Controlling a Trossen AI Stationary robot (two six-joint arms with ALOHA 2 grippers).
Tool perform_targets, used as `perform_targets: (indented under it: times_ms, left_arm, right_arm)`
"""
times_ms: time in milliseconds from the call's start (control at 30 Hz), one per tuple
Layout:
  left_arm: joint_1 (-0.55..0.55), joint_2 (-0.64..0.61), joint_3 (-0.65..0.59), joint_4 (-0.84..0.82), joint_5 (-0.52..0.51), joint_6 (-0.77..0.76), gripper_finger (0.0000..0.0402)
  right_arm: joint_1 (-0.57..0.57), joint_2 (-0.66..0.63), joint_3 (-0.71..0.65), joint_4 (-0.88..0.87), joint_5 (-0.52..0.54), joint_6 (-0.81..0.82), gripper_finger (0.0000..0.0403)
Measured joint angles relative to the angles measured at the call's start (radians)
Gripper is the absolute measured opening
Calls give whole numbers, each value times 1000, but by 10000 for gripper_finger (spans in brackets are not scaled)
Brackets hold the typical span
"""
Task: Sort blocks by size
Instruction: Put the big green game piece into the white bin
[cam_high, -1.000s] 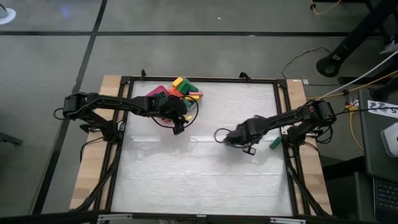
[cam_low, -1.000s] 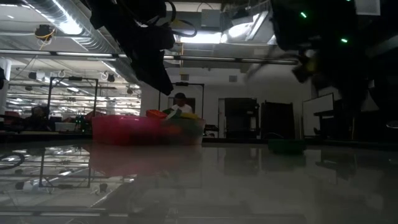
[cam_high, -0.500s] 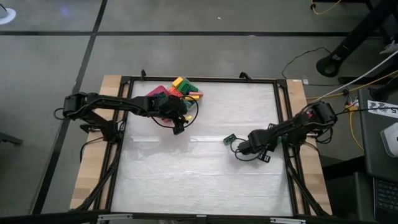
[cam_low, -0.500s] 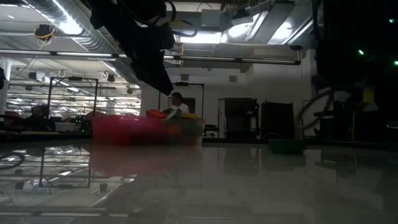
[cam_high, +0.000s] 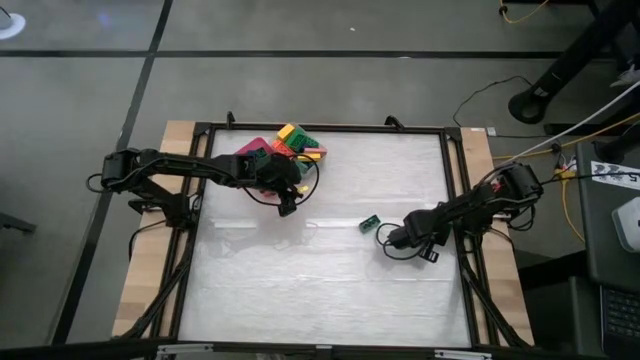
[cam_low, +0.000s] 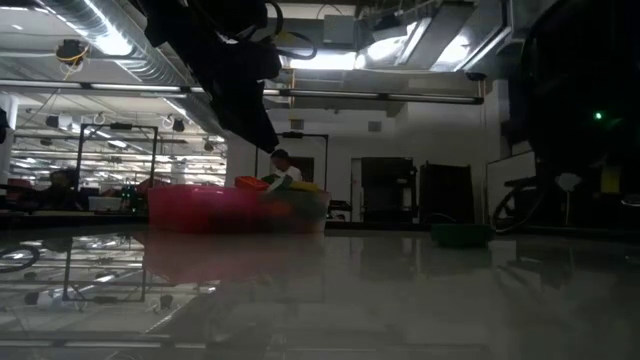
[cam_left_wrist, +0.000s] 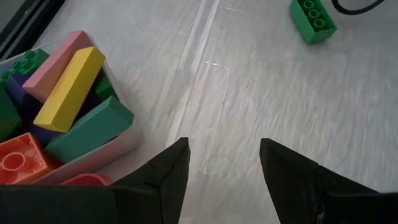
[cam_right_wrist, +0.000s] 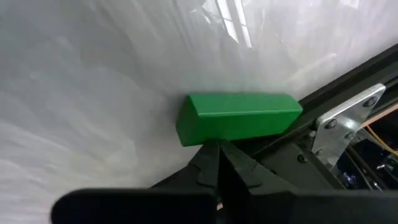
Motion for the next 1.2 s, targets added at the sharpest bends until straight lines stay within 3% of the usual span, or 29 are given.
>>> perform_targets:
  times_ms: [633,1033,1200]
  left_arm:
    - [0,0,0,1,0,0,182]
    - [-2,0,0,2,0,-12,182]
    - [-31,0,0,50,0,-31,182]
  right_arm:
    - [0,-3,153,175,123,-36,5]
    - [-1,3,184,661,237,-225,5]
    - [-1,5,183,752,280,-301,5]
